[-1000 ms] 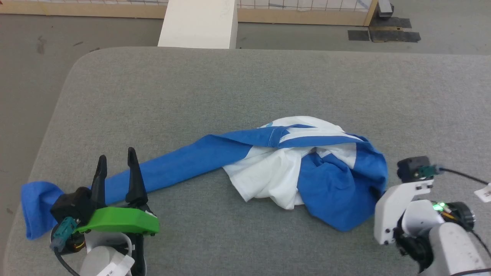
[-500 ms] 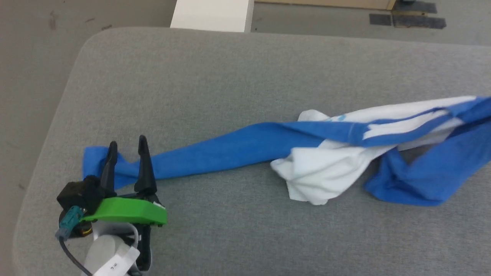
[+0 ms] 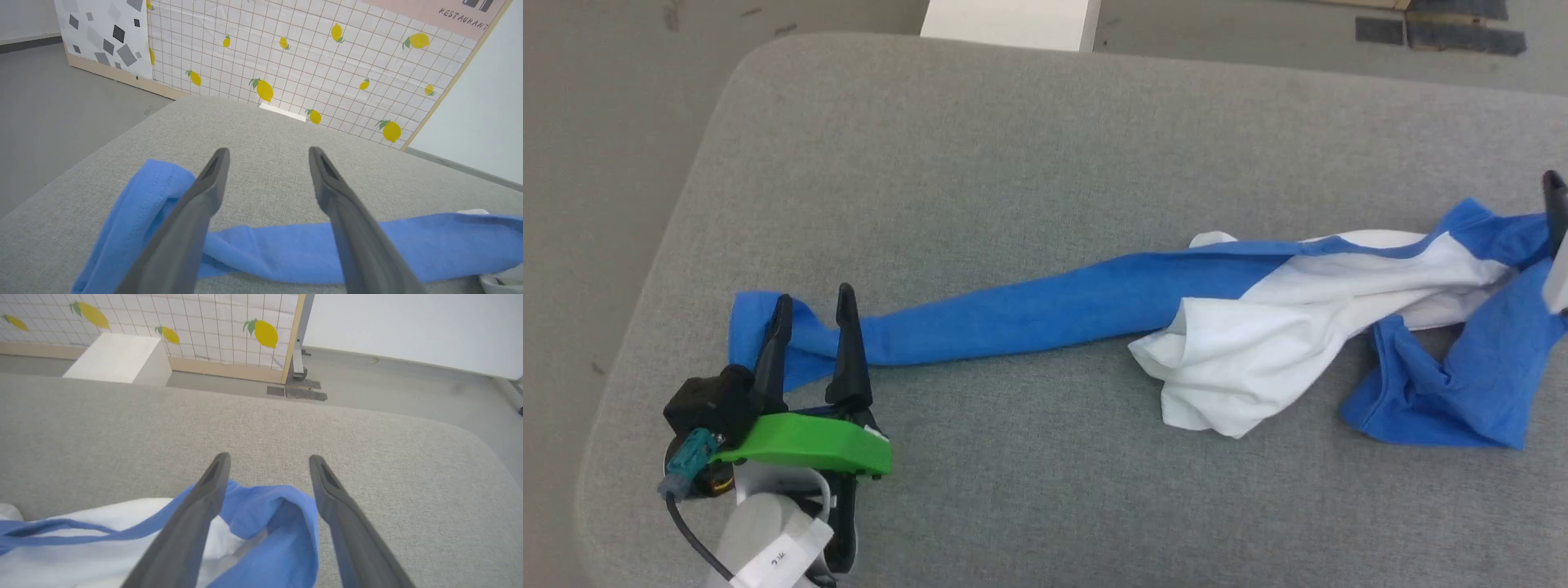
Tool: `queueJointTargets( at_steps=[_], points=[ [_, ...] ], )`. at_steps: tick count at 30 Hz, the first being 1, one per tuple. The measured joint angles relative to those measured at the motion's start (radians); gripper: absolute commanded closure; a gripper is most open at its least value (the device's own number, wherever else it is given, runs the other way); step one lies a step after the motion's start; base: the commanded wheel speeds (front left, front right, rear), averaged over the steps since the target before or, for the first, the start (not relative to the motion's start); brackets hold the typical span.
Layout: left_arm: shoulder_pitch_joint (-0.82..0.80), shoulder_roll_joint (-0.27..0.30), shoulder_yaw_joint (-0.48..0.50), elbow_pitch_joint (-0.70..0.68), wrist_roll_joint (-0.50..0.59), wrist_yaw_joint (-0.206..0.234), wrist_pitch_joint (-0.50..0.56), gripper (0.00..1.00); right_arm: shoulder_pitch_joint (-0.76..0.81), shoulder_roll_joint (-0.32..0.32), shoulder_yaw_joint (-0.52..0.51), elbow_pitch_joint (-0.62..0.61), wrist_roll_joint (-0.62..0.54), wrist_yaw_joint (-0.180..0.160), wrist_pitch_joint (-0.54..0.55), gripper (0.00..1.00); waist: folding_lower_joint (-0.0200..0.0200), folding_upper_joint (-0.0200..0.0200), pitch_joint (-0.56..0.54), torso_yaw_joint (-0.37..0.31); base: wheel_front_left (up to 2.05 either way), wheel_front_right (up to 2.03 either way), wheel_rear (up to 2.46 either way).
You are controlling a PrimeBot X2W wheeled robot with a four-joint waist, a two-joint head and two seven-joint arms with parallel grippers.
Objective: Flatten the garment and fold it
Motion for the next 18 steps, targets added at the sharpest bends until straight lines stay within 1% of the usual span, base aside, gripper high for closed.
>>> queueJointTargets(
  at_steps=[1, 5, 7, 11, 15, 18],
  points=[
    [0.003, 0.0, 0.0, 0.001, 0.0, 0.0, 0.0, 0.0, 0.023, 0.013, -0.003, -0.023, 0.006, 0.0, -0.027, 0.0, 0.0, 0.0, -0.008, -0.002, 0.0, 0.0, 0.0],
    [0.027, 0.0, -0.002, 0.009, 0.0, 0.0, 0.0, 0.0, 0.168, 0.108, -0.04, -0.145, 0.051, 0.0, -0.142, 0.0, 0.0, 0.0, -0.048, -0.028, 0.0, 0.0, 0.0],
    [0.037, 0.0, -0.004, 0.012, -0.001, 0.0, 0.0, 0.0, 0.258, 0.155, -0.054, -0.199, 0.06, 0.0, -0.175, 0.0, 0.0, 0.0, -0.07, -0.05, 0.0, 0.0, 0.0],
    [0.044, 0.0, -0.019, 0.025, -0.005, 0.0, 0.0, 0.0, 0.401, 0.234, -0.072, -0.262, 0.077, 0.0, -0.209, 0.0, -0.0002, 0.0, -0.102, -0.095, 0.0, 0.0, 0.0],
    [0.044, 0.0, -0.049, 0.048, -0.016, -0.001, 0.014, 0.0, 0.492, 0.274, -0.074, -0.298, 0.095, 0.0, -0.213, 0.0, -0.0002, -0.0001, -0.126, -0.139, 0.0, 0.0, 0.0],
    [-0.006, 0.006, -0.099, 0.083, -0.012, -0.019, 0.113, 0.0, 0.513, 0.281, -0.079, -0.322, 0.101, 0.0, -0.213, 0.0, -0.0002, 0.0, -0.134, -0.168, 0.0, 0.0, 0.0]
  ],
)
